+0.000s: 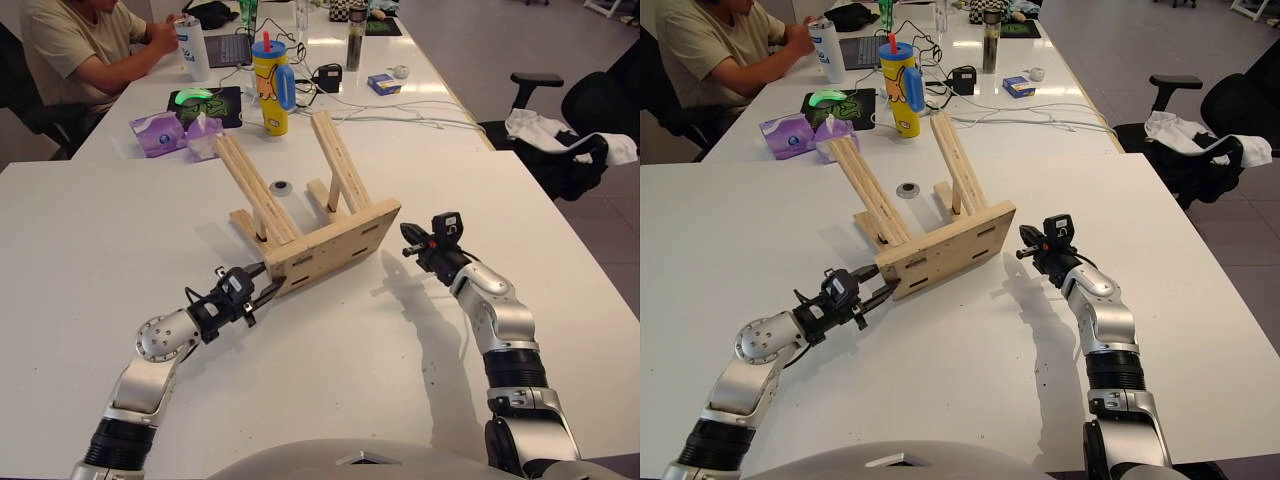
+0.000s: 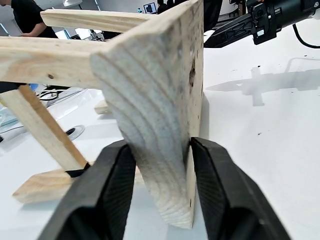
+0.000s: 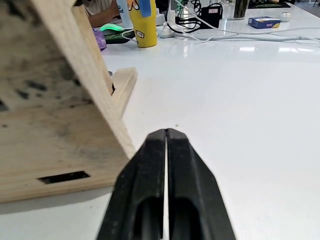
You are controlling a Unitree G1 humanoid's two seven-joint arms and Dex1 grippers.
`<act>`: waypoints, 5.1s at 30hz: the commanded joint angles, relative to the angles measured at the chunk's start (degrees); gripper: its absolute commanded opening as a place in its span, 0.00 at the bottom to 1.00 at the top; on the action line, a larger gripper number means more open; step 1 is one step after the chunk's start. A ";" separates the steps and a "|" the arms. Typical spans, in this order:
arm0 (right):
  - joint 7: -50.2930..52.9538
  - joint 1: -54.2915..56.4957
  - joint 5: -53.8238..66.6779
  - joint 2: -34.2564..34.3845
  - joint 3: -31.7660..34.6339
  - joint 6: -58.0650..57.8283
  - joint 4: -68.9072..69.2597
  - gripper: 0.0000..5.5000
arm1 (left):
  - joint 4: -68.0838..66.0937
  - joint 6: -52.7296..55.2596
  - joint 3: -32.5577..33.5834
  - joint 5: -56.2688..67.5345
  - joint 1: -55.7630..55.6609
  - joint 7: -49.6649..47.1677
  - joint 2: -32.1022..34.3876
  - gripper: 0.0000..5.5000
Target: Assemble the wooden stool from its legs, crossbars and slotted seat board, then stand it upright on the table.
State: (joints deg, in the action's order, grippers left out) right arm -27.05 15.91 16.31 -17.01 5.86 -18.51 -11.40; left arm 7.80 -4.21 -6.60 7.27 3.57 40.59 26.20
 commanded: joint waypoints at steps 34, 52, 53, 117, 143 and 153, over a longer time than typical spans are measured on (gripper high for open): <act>15.31 6.92 -1.65 4.09 2.84 -5.97 -14.32 0.00 | -11.62 22.39 34.54 80.49 -36.85 -72.96 -17.38 0.24; 11.76 4.14 -2.99 3.46 1.18 -7.69 -12.53 0.00 | 7.97 22.60 34.94 73.30 -18.60 -57.09 -21.31 0.61; 11.59 4.12 -3.06 3.51 1.01 -7.79 -12.49 0.00 | 9.79 23.38 34.11 72.48 -15.80 -55.93 -21.32 0.61; 9.51 18.49 -3.17 13.36 0.04 13.37 -13.20 0.00 | -35.31 -5.25 8.56 -0.38 -35.20 -42.62 -20.87 0.61; 16.60 17.40 -6.06 16.90 -0.29 21.26 -18.45 0.00 | -48.88 -10.77 15.99 -0.21 -41.29 -37.05 -17.46 0.61; 14.61 15.81 -4.69 15.06 1.88 20.32 -17.01 0.00 | -53.04 -13.88 14.95 -1.02 -43.75 -38.05 -21.79 0.61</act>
State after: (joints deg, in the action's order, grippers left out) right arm -12.57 33.47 10.83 -0.47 6.42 2.38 -30.35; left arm -43.73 -17.79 9.13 6.97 -38.56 2.48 5.51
